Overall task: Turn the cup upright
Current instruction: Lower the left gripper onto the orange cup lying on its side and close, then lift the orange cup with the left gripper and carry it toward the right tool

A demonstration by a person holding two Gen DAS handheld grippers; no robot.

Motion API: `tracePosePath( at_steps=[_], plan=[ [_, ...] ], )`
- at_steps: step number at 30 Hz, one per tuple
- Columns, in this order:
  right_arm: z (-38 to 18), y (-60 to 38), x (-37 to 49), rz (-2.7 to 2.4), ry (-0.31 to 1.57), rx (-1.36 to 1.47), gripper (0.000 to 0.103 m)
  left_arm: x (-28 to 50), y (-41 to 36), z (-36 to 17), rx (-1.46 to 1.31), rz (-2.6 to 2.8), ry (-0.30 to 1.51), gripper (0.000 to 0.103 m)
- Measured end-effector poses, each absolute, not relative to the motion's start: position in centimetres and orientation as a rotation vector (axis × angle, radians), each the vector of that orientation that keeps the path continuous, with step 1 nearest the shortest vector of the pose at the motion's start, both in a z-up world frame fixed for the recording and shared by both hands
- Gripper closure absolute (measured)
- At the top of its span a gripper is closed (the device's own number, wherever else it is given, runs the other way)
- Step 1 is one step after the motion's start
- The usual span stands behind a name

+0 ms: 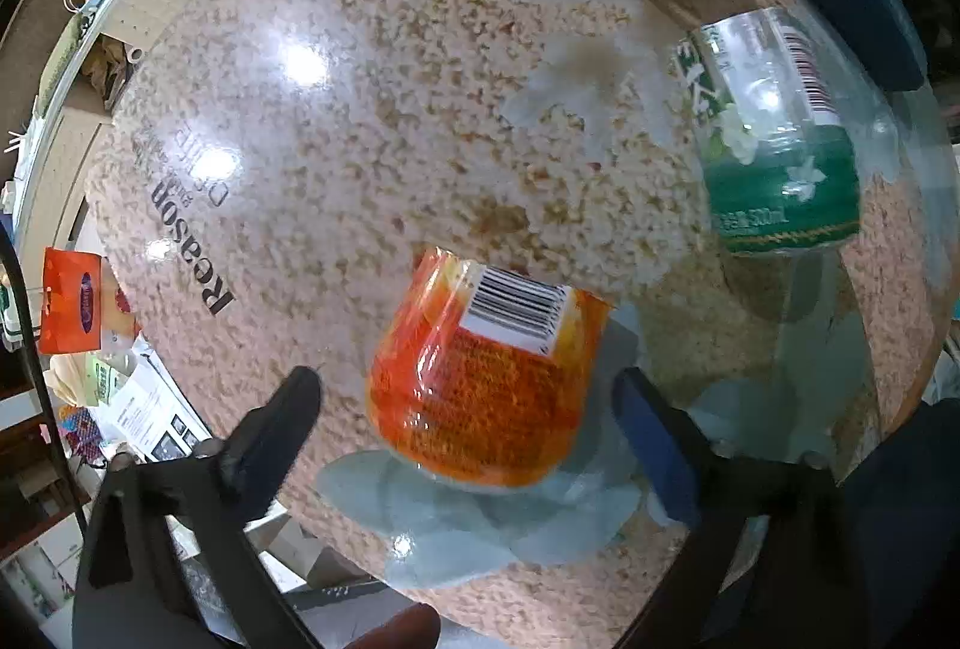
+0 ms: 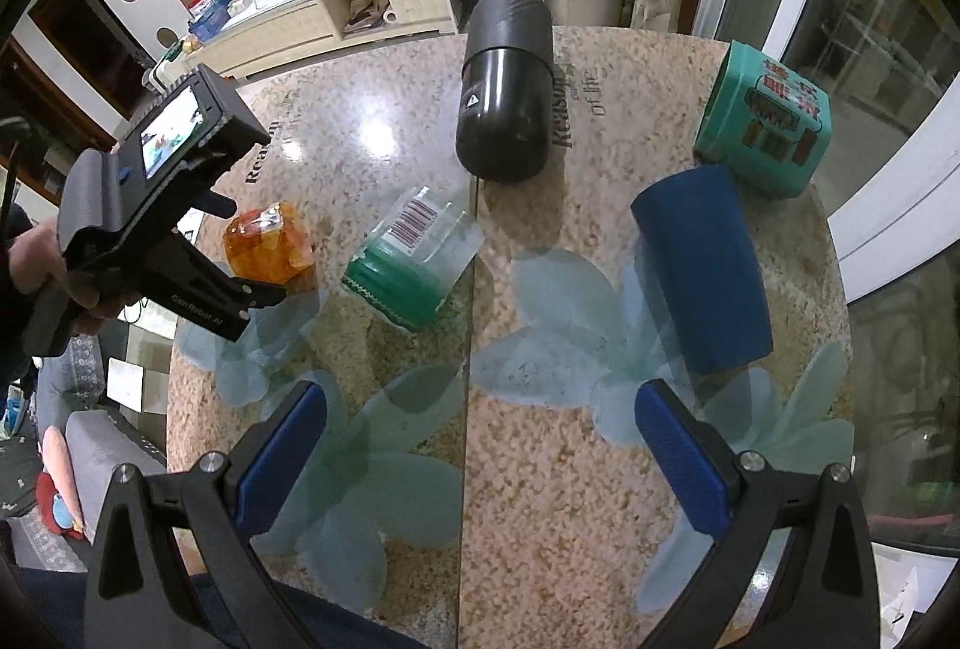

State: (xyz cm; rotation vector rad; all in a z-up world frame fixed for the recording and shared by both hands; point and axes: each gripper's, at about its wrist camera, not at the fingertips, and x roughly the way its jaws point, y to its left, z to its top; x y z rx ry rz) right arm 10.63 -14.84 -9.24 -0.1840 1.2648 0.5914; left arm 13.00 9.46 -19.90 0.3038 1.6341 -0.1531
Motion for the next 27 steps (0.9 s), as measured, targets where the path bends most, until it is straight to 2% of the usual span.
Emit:
tracePosePath(
  at_steps=[4,6,15,27],
  plan=[
    [-9.4,-14.9,10.8,0.584,1.269,-0.182,0.0,13.2,9.7,-20.7,0.321,-0.147,1.648,0.02],
    [-9.4,-15.0,10.9,0.581,1.27,-0.181,0.0,13.2,9.7,-21.2,0.315,-0.146,1.658,0.03],
    [-8.8,-15.0,10.3,0.573,1.255,-0.178,0.0,12.1,12.1,-21.1,0.221,-0.121,1.63,0.032],
    [-7.0,-14.7,8.1,0.577,1.213,-0.156,0.0,6.0,12.9,-17.3,0.102,-0.108,1.532,0.032]
  ],
)
